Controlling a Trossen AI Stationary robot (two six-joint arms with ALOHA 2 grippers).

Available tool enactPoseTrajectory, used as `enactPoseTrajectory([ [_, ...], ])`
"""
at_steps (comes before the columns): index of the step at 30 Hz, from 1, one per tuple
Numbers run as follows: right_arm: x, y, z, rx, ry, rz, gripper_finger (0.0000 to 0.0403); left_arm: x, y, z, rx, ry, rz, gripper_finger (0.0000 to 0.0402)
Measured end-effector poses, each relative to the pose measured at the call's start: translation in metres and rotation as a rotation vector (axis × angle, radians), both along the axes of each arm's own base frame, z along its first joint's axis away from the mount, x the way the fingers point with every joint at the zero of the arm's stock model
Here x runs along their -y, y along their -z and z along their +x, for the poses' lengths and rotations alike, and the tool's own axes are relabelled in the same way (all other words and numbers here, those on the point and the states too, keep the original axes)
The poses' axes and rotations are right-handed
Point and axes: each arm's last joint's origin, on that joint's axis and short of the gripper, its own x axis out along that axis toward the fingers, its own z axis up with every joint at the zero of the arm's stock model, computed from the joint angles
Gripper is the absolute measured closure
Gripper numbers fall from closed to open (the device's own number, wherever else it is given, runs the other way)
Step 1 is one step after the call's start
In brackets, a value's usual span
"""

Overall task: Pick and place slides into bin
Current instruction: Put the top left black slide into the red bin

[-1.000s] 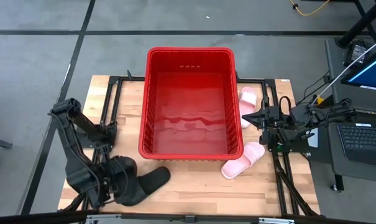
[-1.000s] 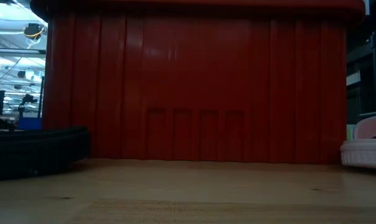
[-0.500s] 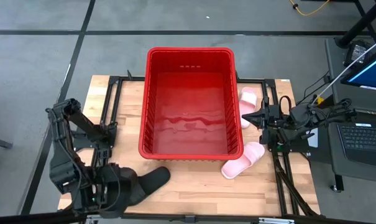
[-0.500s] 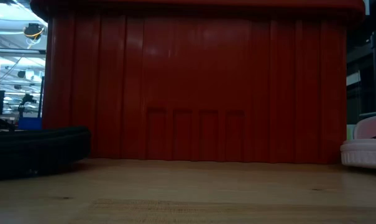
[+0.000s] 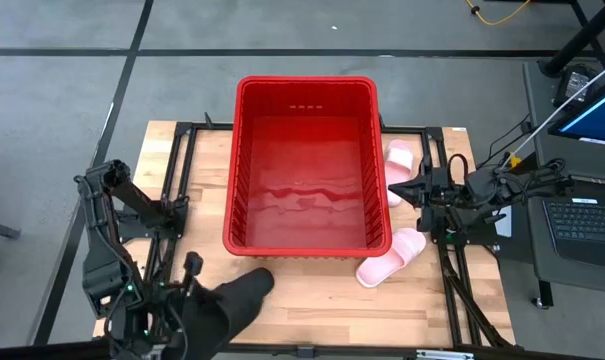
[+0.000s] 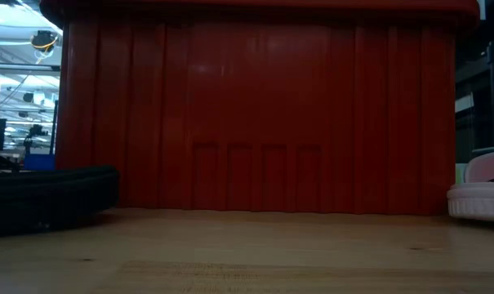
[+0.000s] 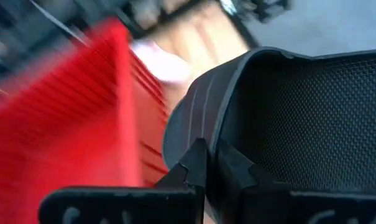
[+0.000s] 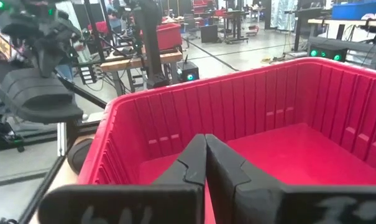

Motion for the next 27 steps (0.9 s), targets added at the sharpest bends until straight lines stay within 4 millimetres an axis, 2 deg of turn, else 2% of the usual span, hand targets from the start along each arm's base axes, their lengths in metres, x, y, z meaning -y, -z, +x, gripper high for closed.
enactPoseTrajectory([
  [4, 0.000, 0.000, 0.000, 0.008, 0.001, 0.031, 0.0392, 0.005, 0.000, 0.014, 0.063, 0.046, 0.159, 0.0395],
  [14, 0.000, 0.000, 0.000, 0.008, 0.001, 0.030, 0.0392, 0.002, -0.011, 0.053, 0.160, 0.087, 0.306, 0.0395],
  [20, 0.000, 0.000, 0.000, 0.008, 0.001, 0.031, 0.0392, -0.020, -0.026, 0.085, 0.251, -0.086, 0.406, 0.0395],
  [27, 0.000, 0.000, 0.000, 0.008, 0.001, 0.033, 0.0392, -0.058, -0.038, 0.120, 0.302, -0.333, 0.458, 0.0394],
])
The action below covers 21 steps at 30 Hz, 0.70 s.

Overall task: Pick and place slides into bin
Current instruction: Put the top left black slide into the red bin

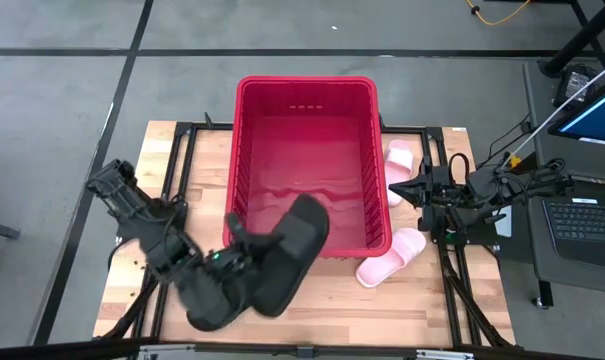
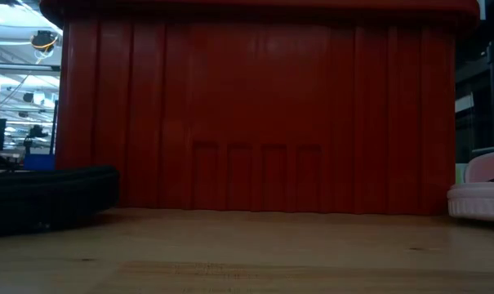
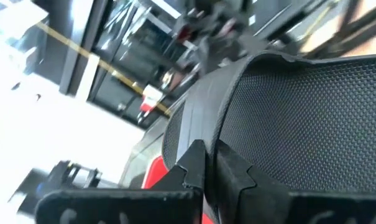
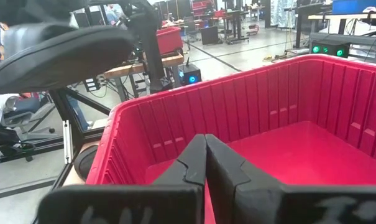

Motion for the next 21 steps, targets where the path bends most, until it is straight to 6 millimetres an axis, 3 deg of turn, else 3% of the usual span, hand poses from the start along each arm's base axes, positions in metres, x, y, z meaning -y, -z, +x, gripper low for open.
enactPoseTrajectory([
  [10, -0.001, -0.014, 0.002, 0.137, 0.000, 0.027, 0.0392, -0.070, -0.003, 0.040, 0.046, -0.242, -0.037, 0.0395],
  [21, -0.004, -0.034, 0.013, 0.312, 0.036, -0.204, 0.0392, -0.159, -0.007, 0.063, 0.198, -0.558, -0.128, 0.0395],
])
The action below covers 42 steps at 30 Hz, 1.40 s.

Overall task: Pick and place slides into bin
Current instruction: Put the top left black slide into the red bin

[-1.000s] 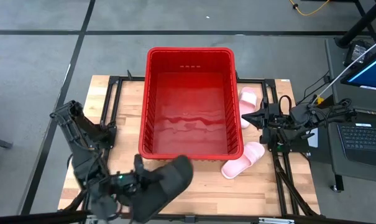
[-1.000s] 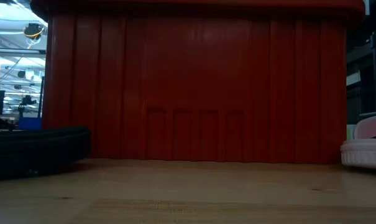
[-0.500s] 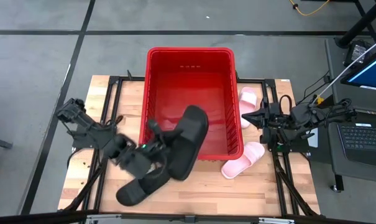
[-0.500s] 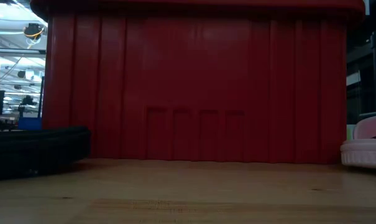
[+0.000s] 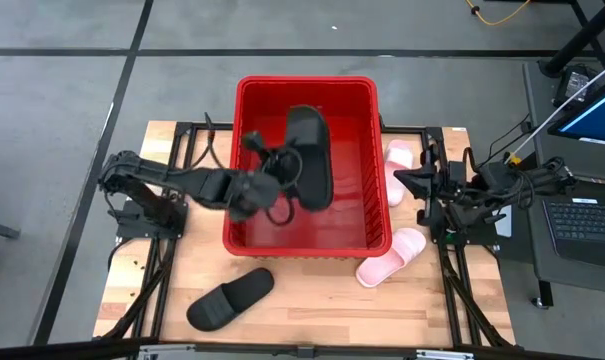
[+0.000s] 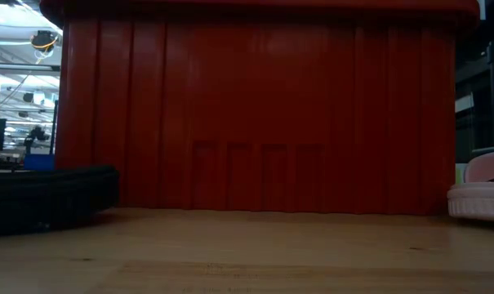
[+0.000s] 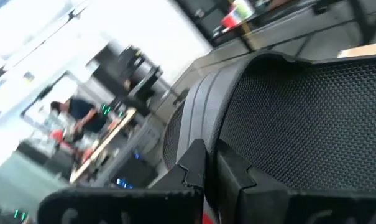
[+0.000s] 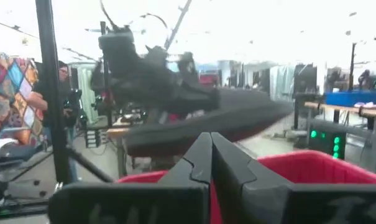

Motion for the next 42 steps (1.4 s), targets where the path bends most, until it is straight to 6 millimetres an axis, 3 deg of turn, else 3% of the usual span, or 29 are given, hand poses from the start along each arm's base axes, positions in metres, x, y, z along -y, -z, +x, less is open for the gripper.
enactPoseTrajectory([
  [7, -0.005, -0.007, 0.024, -0.082, 0.117, -0.107, 0.0392, -0.048, 0.008, 0.007, 0.061, -0.077, -0.058, 0.0395],
  [16, -0.003, -0.048, 0.061, -0.310, 0.212, -0.192, 0.0392, -0.088, 0.036, 0.030, -0.013, -0.174, -0.056, 0.0395],
  [23, 0.005, -0.061, 0.087, -0.398, 0.261, -0.127, 0.0392, -0.100, 0.043, 0.033, 0.007, -0.223, -0.065, 0.0395],
  [32, 0.007, -0.040, 0.120, -0.510, 0.285, -0.107, 0.0392, -0.106, 0.040, 0.032, 0.000, -0.263, -0.039, 0.0395],
  [42, 0.007, -0.041, 0.122, -0.467, 0.278, -0.001, 0.0364, -0.108, 0.040, 0.032, 0.021, -0.268, -0.048, 0.0395],
])
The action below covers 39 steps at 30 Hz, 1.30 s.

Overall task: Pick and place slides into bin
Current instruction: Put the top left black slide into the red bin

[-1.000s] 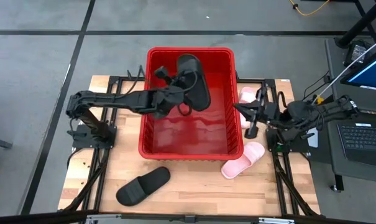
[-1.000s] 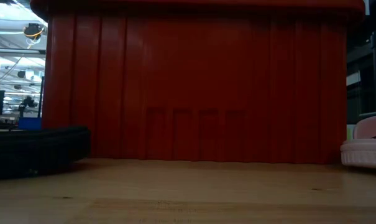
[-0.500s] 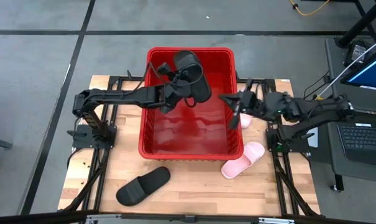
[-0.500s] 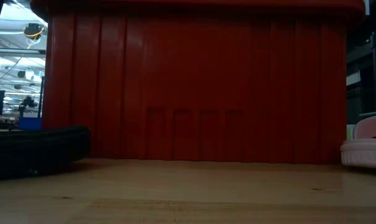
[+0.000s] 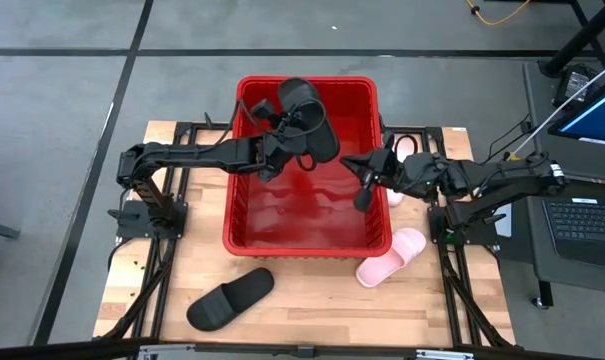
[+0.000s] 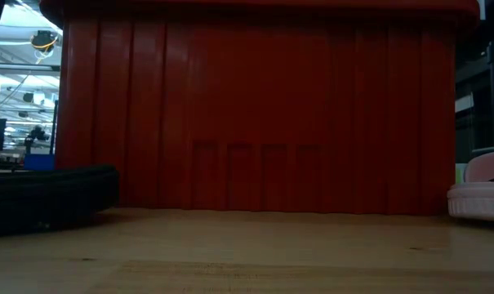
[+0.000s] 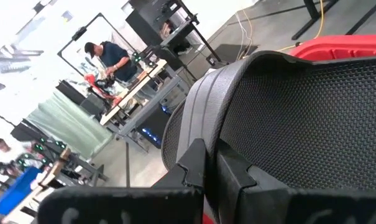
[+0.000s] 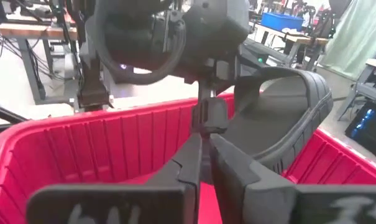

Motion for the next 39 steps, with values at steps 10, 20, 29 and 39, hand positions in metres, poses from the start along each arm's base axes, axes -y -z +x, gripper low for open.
enactPoseTrajectory([
  [10, 0.000, -0.001, 0.000, 0.006, 0.001, 0.003, 0.0353, -0.012, 0.003, -0.003, 0.109, -0.012, -0.053, 0.0395],
  [20, 0.001, 0.000, 0.000, 0.027, 0.016, 0.058, 0.0351, -0.011, 0.007, -0.004, 0.139, -0.025, -0.078, 0.0395],
  [29, 0.001, 0.005, -0.001, 0.015, 0.034, 0.133, 0.0336, -0.011, 0.006, -0.005, 0.143, -0.032, -0.075, 0.0395],
  [39, 0.002, 0.005, -0.001, 0.104, 0.072, 0.310, 0.0249, -0.011, 0.006, -0.005, 0.146, -0.033, -0.076, 0.0395],
])
